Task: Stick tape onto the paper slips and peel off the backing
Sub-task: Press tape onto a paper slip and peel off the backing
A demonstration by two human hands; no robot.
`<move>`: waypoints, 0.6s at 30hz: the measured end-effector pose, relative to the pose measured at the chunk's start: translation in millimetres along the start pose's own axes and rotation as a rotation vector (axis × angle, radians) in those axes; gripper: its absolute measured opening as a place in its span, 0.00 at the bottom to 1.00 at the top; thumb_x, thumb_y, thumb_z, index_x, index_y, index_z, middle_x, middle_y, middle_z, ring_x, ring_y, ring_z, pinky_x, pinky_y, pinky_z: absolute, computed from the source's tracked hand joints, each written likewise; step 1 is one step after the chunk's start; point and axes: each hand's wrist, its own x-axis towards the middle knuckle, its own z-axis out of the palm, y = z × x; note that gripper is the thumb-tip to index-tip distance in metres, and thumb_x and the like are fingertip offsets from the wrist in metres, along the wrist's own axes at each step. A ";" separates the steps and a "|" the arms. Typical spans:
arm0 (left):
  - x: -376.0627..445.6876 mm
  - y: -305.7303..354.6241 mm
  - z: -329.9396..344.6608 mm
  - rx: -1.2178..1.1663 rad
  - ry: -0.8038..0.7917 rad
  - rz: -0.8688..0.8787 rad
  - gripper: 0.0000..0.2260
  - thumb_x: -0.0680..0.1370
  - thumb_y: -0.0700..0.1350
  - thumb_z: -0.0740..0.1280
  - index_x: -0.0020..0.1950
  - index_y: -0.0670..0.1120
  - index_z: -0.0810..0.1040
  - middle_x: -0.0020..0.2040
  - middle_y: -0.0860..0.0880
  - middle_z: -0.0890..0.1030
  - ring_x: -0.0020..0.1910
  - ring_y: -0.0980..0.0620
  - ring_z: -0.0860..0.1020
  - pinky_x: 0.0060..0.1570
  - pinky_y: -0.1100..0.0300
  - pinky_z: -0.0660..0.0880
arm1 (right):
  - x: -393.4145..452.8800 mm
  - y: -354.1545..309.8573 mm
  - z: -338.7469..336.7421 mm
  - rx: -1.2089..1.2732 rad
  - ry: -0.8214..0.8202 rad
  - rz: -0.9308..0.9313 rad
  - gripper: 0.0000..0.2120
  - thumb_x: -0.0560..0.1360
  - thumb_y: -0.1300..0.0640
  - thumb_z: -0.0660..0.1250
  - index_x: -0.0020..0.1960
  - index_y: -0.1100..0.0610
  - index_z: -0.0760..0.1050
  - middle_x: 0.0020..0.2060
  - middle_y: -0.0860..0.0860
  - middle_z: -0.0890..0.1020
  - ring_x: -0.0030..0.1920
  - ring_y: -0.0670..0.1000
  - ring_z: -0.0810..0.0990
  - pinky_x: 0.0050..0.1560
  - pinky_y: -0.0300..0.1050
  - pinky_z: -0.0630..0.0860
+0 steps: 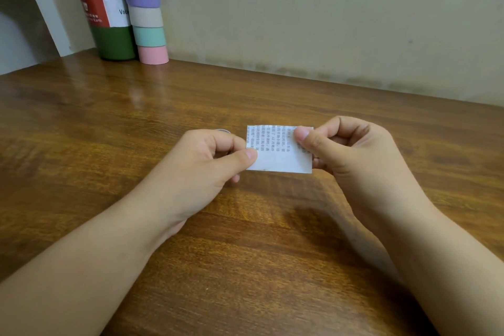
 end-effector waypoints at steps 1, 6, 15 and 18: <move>0.2 -0.2 0.1 -0.003 0.005 0.006 0.12 0.75 0.39 0.67 0.31 0.46 0.78 0.26 0.55 0.73 0.21 0.62 0.68 0.25 0.75 0.64 | -0.3 0.1 -0.7 -0.002 0.000 0.001 0.08 0.68 0.58 0.73 0.38 0.60 0.75 0.26 0.50 0.79 0.29 0.44 0.77 0.37 0.38 0.75; 0.1 -1.2 1.7 0.011 0.006 0.042 0.13 0.75 0.40 0.68 0.30 0.47 0.79 0.27 0.52 0.72 0.22 0.62 0.67 0.26 0.73 0.63 | -5.8 0.7 5.9 0.000 -0.174 0.091 0.16 0.63 0.53 0.74 0.49 0.55 0.78 0.37 0.52 0.85 0.36 0.45 0.82 0.33 0.37 0.75; 0.9 -3.0 1.9 0.013 -0.002 0.032 0.11 0.74 0.39 0.69 0.31 0.45 0.79 0.27 0.52 0.72 0.22 0.62 0.66 0.25 0.73 0.62 | -2.7 5.4 7.8 -0.127 -0.155 0.009 0.13 0.74 0.56 0.69 0.31 0.53 0.78 0.21 0.43 0.75 0.23 0.40 0.71 0.27 0.30 0.66; -0.1 -5.7 1.0 0.157 -0.009 0.024 0.10 0.73 0.42 0.69 0.31 0.45 0.80 0.27 0.51 0.73 0.25 0.59 0.67 0.27 0.71 0.63 | -1.4 5.0 3.3 -0.211 -0.159 0.076 0.09 0.74 0.55 0.69 0.36 0.56 0.81 0.22 0.43 0.77 0.22 0.41 0.73 0.26 0.32 0.67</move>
